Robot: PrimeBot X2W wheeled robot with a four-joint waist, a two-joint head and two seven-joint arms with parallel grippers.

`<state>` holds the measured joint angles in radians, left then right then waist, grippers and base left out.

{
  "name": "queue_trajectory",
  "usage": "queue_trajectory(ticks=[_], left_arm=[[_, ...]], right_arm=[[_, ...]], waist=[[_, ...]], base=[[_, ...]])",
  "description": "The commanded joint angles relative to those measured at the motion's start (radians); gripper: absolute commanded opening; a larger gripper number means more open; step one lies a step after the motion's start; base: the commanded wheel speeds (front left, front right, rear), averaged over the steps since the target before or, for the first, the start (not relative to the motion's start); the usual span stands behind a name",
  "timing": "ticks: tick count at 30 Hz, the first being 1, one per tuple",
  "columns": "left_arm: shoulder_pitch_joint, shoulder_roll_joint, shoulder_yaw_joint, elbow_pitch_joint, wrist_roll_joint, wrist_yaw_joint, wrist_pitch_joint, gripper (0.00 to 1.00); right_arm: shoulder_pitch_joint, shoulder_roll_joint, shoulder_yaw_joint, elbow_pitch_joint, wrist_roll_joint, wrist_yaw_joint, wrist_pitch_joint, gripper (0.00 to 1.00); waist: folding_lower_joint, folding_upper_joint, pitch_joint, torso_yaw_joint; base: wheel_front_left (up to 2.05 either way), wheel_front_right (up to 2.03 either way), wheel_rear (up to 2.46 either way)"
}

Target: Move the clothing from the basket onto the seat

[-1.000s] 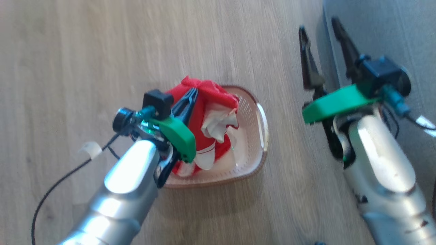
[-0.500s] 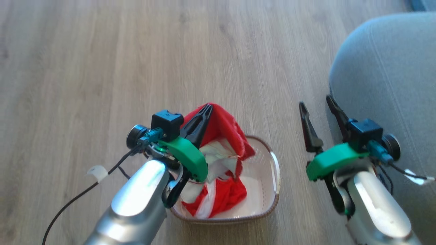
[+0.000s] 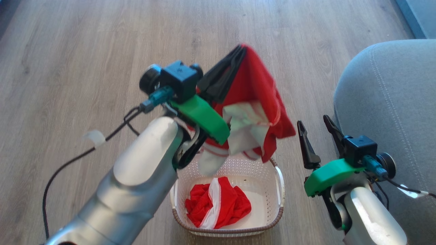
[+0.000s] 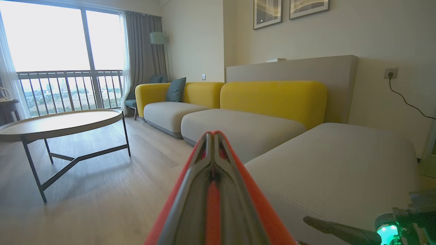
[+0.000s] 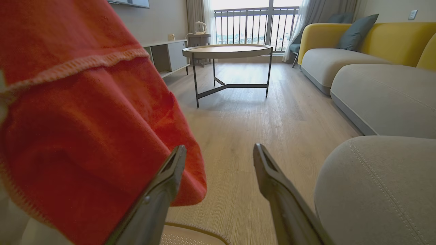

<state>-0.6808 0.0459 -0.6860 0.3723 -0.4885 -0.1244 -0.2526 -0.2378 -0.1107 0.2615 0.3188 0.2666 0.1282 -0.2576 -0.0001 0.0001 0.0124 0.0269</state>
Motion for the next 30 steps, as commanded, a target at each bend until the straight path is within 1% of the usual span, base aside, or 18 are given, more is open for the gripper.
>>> queue_trajectory(ticks=[1, 8, 9, 10, 12, 16, 19, 21, 25, 30], left_arm=[[-0.075, 0.004, 0.029, -0.044, -0.014, -0.006, -0.009, 0.00], [-0.116, 0.004, 0.006, -0.051, -0.037, 0.004, -0.009, 0.00], [-0.117, 0.004, -0.005, -0.049, -0.042, 0.008, -0.009, 0.00], [-0.117, 0.004, -0.005, -0.049, -0.042, 0.008, -0.009, 0.00], [-0.117, 0.004, -0.012, -0.046, -0.045, 0.011, -0.009, 0.00], [-0.117, 0.004, -0.019, -0.043, -0.046, 0.016, -0.009, 0.00], [-0.112, 0.004, -0.024, -0.047, -0.052, 0.018, -0.009, 0.00], [-0.110, 0.004, -0.029, -0.048, -0.059, 0.017, -0.009, 0.00], [-0.109, 0.004, -0.039, -0.054, -0.065, 0.019, -0.009, 0.00], [-0.108, 0.004, -0.047, -0.065, -0.076, 0.020, -0.009, 0.00]], right_arm=[[-0.014, 0.006, 0.015, -0.028, 0.008, 0.003, -0.004, 1.00], [-0.026, 0.017, 0.016, -0.049, 0.018, 0.003, -0.004, 1.00], [-0.036, 0.025, 0.016, -0.092, 0.027, 0.003, -0.004, 1.00], [-0.036, 0.025, 0.016, -0.092, 0.027, 0.003, -0.004, 1.00], [-0.046, 0.031, 0.032, -0.157, 0.040, 0.003, -0.004, 1.00], [-0.069, 0.028, 0.097, -0.293, 0.064, 0.003, -0.004, 1.00], [-0.077, 0.011, 0.158, -0.331, 0.072, 0.003, -0.004, 1.00], [-0.081, 0.000, 0.190, -0.314, 0.066, 0.003, -0.004, 1.00], [-0.093, -0.002, 0.216, -0.229, 0.040, 0.003, -0.004, 1.00], [-0.109, 0.021, 0.236, -0.070, 0.003, 0.003, -0.004, 1.00]], waist=[[0.0001, -0.0001, -0.002, -0.001], [0.0001, -0.0001, -0.001, -0.014], [0.0001, -0.0001, 0.001, -0.020], [0.0001, -0.0001, 0.001, -0.020], [0.0001, -0.0001, 0.005, -0.025], [0.0001, -0.0001, 0.013, -0.031], [0.0001, -0.0001, 0.016, -0.029], [0.0001, -0.0001, 0.016, -0.027], [0.0001, -0.0001, 0.014, -0.018], [0.0001, -0.0001, 0.011, -0.005]], base=[[0.00, 0.00, 0.00], [0.00, 0.00, 0.00], [0.00, 0.00, 0.00], [0.00, 0.00, 0.00], [0.00, 0.00, 0.00], [0.00, 0.00, 0.00], [0.00, 0.00, 0.00], [0.00, 0.00, 0.00], [0.00, 0.00, 0.00], [0.00, 0.00, 0.00]])
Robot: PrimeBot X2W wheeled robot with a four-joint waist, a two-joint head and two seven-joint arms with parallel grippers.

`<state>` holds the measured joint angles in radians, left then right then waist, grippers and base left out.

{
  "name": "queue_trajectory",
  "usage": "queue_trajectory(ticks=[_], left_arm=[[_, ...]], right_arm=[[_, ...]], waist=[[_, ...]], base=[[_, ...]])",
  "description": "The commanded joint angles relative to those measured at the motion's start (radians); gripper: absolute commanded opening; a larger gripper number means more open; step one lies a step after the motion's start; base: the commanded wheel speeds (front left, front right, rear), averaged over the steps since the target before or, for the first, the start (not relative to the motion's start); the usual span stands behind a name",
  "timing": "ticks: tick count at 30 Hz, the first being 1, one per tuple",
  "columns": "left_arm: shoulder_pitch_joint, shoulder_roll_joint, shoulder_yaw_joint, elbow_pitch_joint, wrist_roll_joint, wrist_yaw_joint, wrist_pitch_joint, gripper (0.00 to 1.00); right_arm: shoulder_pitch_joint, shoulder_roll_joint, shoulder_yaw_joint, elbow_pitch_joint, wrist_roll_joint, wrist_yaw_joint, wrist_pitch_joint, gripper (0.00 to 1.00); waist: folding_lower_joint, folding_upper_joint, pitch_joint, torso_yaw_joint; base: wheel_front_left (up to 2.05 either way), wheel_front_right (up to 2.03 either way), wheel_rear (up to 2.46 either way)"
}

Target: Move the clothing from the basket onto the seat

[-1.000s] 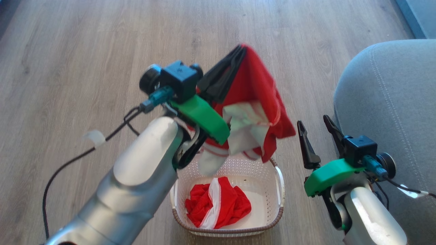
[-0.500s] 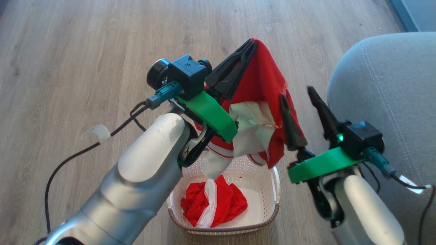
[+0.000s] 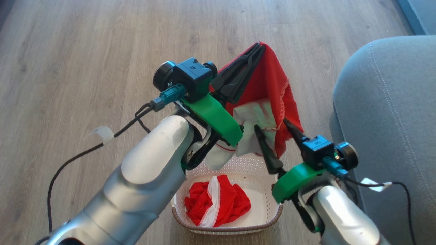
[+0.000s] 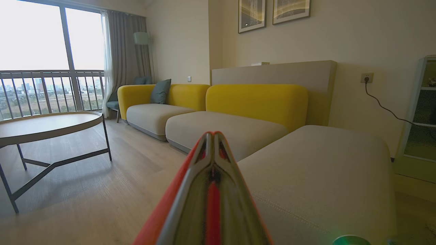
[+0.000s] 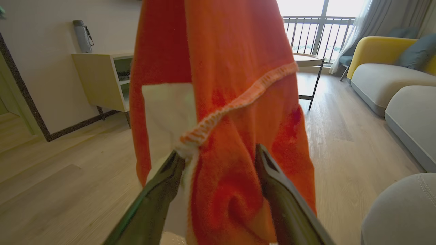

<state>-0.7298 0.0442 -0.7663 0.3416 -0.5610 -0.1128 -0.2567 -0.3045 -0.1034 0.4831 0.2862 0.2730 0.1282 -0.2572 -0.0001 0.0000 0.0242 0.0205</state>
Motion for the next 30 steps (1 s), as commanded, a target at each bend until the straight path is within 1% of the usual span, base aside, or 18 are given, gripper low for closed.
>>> queue_trajectory(ticks=[1, 7, 8, 9, 10, 19, 20, 21, 22, 23, 30], left_arm=[[-0.057, 0.006, 0.031, -0.036, -0.005, 0.009, -0.005, 0.00], [-0.045, 0.006, 0.020, -0.037, -0.010, 0.009, -0.005, 0.00], [-0.044, 0.006, 0.020, -0.036, -0.011, 0.010, -0.005, 0.00], [-0.043, 0.006, 0.019, -0.034, -0.013, 0.010, -0.005, 0.00], [-0.042, 0.006, 0.018, -0.032, -0.014, 0.010, -0.005, 0.00], [-0.027, 0.006, 0.026, -0.024, -0.002, 0.013, -0.005, 0.00], [-0.024, 0.006, 0.026, -0.020, -0.001, 0.013, -0.005, 0.28], [-0.022, 0.006, 0.027, -0.019, -0.002, 0.012, -0.005, 0.77], [-0.022, 0.006, 0.027, -0.019, -0.002, 0.012, -0.005, 0.77], [-0.017, 0.006, 0.029, -0.018, -0.010, 0.010, -0.005, 1.00], [0.012, 0.006, 0.004, 0.027, 0.003, -0.007, -0.005, 1.00]], right_arm=[[-0.048, 0.020, 0.019, -0.014, -0.006, 0.003, -0.005, 1.00], [-0.096, 0.042, 0.039, 0.043, -0.006, 0.003, -0.005, 1.00], [-0.102, 0.044, 0.038, 0.046, -0.006, 0.003, -0.005, 0.85], [-0.107, 0.045, 0.037, 0.048, -0.006, 0.003, -0.005, 0.40], [-0.110, 0.046, 0.037, 0.050, -0.006, 0.003, -0.005, 0.00], [-0.105, 0.050, 0.012, 0.038, -0.006, 0.003, -0.005, 0.00], [-0.104, 0.051, 0.006, 0.031, -0.007, 0.003, -0.005, 0.00], [-0.103, 0.051, 0.000, 0.024, -0.006, 0.003, -0.005, 0.00], [-0.103, 0.051, 0.000, 0.024, -0.006, 0.003, -0.005, 0.00], [-0.100, 0.051, -0.010, 0.016, -0.004, 0.003, -0.005, 0.00], [-0.078, 0.052, -0.066, -0.050, -0.013, 0.003, -0.005, 0.00]], waist=[[0.0001, 0.0000, 0.000, 0.003], [0.0001, 0.0000, 0.001, 0.014], [0.0001, 0.0000, 0.001, 0.016], [0.0001, 0.0000, 0.002, 0.017], [0.0001, 0.0000, 0.002, 0.018], [0.0001, 0.0000, 0.014, 0.010], [0.0001, 0.0000, 0.015, 0.008], [0.0001, 0.0000, 0.016, 0.005], [0.0001, 0.0000, 0.016, 0.005], [0.0001, 0.0000, 0.017, 0.003], [0.0001, 0.0000, 0.026, -0.016]], base=[[0.00, 0.00, 0.00], [0.00, 0.00, 0.00], [0.00, 0.00, 0.00], [0.00, 0.00, 0.00], [0.00, 0.00, 0.00], [0.00, 0.00, 0.00], [0.00, 0.00, 0.00], [0.00, 0.00, 0.00], [0.00, 0.00, 0.00], [0.00, 0.00, 0.00], [0.00, 0.00, 0.00]])
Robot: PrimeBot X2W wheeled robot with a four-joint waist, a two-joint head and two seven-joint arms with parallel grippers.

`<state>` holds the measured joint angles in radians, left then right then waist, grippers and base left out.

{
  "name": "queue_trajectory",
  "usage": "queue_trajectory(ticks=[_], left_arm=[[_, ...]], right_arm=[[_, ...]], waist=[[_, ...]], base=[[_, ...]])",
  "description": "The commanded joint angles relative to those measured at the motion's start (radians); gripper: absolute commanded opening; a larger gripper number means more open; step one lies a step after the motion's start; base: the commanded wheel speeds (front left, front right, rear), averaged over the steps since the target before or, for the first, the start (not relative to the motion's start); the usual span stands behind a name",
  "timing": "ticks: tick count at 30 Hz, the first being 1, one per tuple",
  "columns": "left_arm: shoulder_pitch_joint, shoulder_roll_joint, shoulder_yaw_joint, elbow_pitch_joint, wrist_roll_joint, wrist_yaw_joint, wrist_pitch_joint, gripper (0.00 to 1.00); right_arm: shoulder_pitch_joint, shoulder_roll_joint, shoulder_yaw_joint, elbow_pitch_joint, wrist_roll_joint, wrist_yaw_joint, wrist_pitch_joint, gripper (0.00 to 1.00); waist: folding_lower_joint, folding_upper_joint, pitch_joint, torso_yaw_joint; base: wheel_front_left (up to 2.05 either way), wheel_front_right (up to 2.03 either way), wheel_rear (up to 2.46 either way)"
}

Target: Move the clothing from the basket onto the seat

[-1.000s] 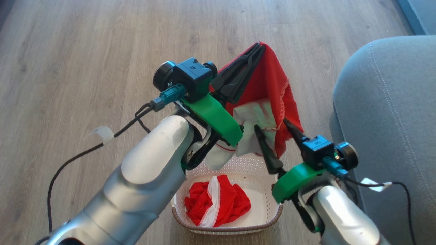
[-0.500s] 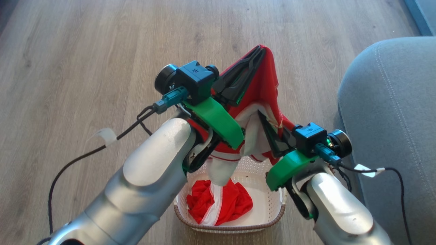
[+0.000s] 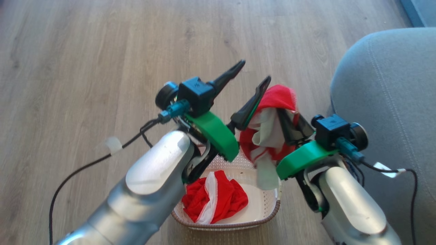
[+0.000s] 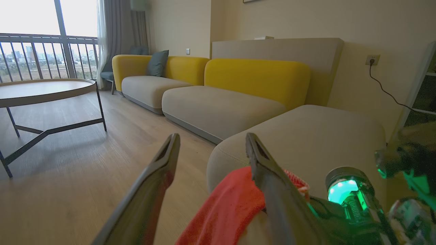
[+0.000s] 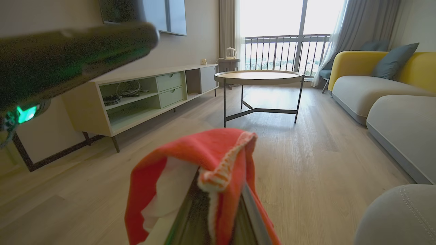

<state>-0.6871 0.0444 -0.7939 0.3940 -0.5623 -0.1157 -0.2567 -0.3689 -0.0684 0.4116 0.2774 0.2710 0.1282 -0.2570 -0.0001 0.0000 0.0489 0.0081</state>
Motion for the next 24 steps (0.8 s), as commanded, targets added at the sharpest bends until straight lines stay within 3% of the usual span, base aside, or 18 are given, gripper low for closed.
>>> queue_trajectory(ticks=[1, 11, 24], left_arm=[[-0.024, 0.006, 0.027, -0.015, 0.008, -0.006, -0.005, 1.00], [0.080, 0.006, 0.037, 0.011, 0.029, -0.015, -0.005, 1.00], [0.105, 0.006, 0.019, -0.014, 0.020, -0.015, -0.005, 1.00]], right_arm=[[-0.009, 0.017, -0.003, -0.053, -0.013, 0.003, -0.005, 0.00], [0.037, 0.013, -0.078, -0.126, -0.016, 0.003, -0.005, 0.00], [0.055, -0.008, -0.098, -0.173, 0.002, 0.003, -0.005, 0.00]], waist=[[0.0001, 0.0000, 0.002, -0.008], [0.0001, 0.0000, -0.022, -0.138], [0.0001, 0.0000, -0.037, -0.437]], base=[[0.00, 0.00, 0.00], [0.00, 0.00, 0.00], [0.00, 0.00, 0.00]])
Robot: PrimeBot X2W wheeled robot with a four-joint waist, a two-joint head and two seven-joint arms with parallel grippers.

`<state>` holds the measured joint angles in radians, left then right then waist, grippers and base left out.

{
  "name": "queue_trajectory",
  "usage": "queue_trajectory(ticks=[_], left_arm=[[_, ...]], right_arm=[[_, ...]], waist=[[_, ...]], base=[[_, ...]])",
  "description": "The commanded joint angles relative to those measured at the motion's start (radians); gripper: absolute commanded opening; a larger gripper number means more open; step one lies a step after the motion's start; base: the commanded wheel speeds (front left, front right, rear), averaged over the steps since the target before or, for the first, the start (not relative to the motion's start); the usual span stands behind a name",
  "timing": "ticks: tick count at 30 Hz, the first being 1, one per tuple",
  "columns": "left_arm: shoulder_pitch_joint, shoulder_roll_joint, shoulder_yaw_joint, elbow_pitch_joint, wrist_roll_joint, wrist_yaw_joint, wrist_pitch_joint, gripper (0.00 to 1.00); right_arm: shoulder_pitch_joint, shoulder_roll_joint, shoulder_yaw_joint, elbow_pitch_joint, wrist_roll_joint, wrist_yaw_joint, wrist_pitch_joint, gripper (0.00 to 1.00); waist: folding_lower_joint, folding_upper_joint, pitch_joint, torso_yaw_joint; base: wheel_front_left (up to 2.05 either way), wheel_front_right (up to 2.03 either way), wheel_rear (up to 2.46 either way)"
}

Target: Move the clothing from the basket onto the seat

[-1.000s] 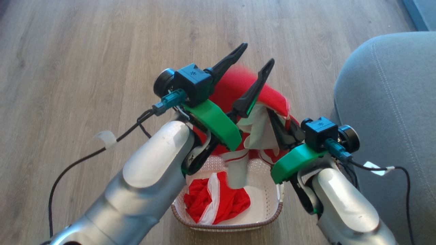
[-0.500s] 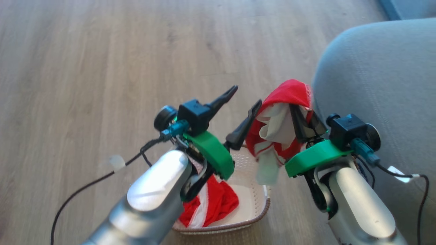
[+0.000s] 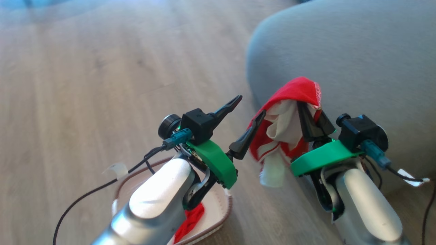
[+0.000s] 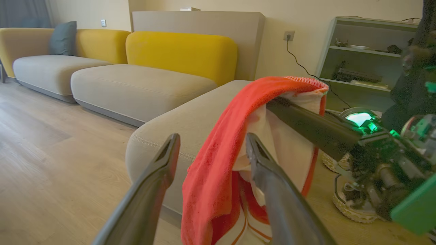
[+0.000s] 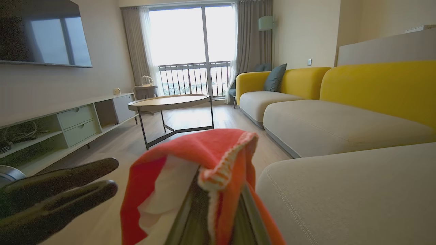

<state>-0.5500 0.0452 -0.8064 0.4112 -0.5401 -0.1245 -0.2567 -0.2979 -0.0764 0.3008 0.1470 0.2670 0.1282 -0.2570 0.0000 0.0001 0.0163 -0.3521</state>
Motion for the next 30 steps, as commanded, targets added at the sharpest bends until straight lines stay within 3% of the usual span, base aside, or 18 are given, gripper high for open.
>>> queue_trajectory(ticks=[1, 5, 18, 23, 30], left_arm=[[-0.031, 0.005, 0.030, -0.032, -0.003, -0.006, -0.005, 1.00], [-0.026, 0.005, 0.014, -0.040, -0.005, -0.006, -0.005, 1.00], [-0.051, 0.005, -0.040, -0.063, -0.016, -0.006, -0.005, 1.00], [-0.057, 0.023, -0.040, -0.073, 0.002, -0.006, -0.005, 1.00], [-0.108, 0.069, -0.091, -0.103, 0.006, -0.006, -0.005, 1.00]], right_arm=[[-0.012, -0.001, 0.008, -0.047, 0.008, 0.003, -0.005, 0.00], [0.009, -0.009, -0.016, -0.069, 0.010, 0.003, -0.005, 0.00], [0.053, 0.007, -0.130, -0.148, -0.011, 0.003, -0.005, 0.00], [-0.025, 0.002, -0.152, -0.134, -0.033, 0.003, -0.005, 0.00], [-0.213, -0.030, -0.276, -0.078, -0.087, 0.003, -0.005, 0.00]], waist=[[0.0000, -0.0001, -0.005, -0.095], [0.0000, -0.0001, 0.001, -0.150], [0.0000, -0.0001, 0.078, -0.190], [0.0000, -0.0001, 0.148, -0.196], [0.0000, -0.0001, 0.307, -0.130]], base=[[0.00, 0.00, 0.00], [0.00, 0.00, 0.00], [0.00, 0.00, 0.00], [0.00, 0.00, 0.00], [0.00, 0.00, 0.00]])
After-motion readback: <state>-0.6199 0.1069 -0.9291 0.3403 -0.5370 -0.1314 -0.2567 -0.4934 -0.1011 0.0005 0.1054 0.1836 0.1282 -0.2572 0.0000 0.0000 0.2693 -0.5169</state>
